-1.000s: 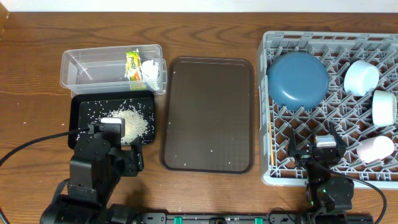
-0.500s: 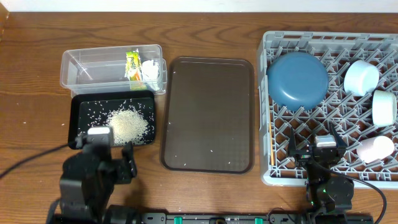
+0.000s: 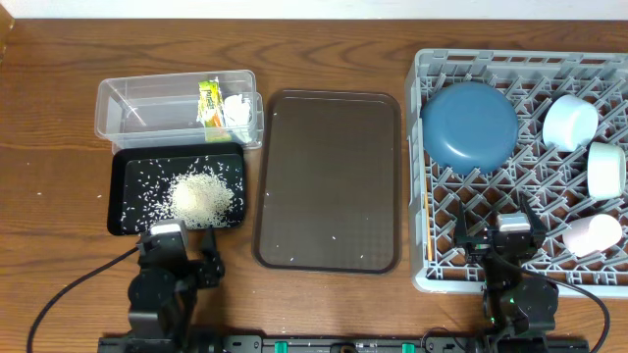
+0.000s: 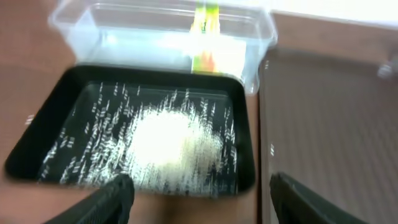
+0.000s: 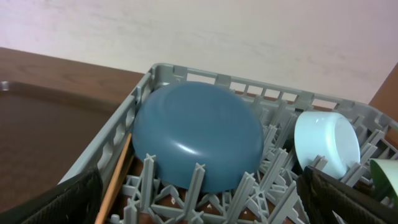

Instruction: Sort waste into correct bins and load items into the dishwasher rack

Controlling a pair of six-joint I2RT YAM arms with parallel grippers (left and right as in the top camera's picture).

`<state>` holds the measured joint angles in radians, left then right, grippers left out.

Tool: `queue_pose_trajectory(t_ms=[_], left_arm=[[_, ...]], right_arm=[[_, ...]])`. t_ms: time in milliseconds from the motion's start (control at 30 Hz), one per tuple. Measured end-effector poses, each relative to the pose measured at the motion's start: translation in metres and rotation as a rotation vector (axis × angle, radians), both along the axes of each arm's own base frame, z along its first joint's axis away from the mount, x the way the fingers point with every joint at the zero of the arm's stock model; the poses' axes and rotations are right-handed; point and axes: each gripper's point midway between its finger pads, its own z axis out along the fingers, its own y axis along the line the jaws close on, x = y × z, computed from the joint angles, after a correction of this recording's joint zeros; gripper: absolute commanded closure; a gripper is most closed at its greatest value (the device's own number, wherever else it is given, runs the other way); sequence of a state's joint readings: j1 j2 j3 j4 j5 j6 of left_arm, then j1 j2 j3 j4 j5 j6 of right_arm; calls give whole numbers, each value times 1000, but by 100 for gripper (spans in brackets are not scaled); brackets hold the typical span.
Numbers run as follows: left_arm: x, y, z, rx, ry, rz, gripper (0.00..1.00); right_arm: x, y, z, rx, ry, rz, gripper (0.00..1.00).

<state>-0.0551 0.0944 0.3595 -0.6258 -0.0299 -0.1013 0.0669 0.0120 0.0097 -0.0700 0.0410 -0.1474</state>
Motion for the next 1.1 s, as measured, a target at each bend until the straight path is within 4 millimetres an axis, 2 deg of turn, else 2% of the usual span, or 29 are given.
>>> queue_pose_trajectory(t_ms=[200, 367, 633, 1100], left_arm=[[31, -2, 8, -13, -243, 0, 27], [45, -4, 13, -23, -391, -6, 27], [46, -7, -2, 1, -349, -34, 27], [45, -12, -2, -4, -342, -63, 27]], right_arm=[[0, 0, 0, 0, 0, 0, 1], [0, 0, 0, 0, 0, 0, 1], [0, 0, 0, 0, 0, 0, 1], [0, 0, 0, 0, 0, 0, 1]])
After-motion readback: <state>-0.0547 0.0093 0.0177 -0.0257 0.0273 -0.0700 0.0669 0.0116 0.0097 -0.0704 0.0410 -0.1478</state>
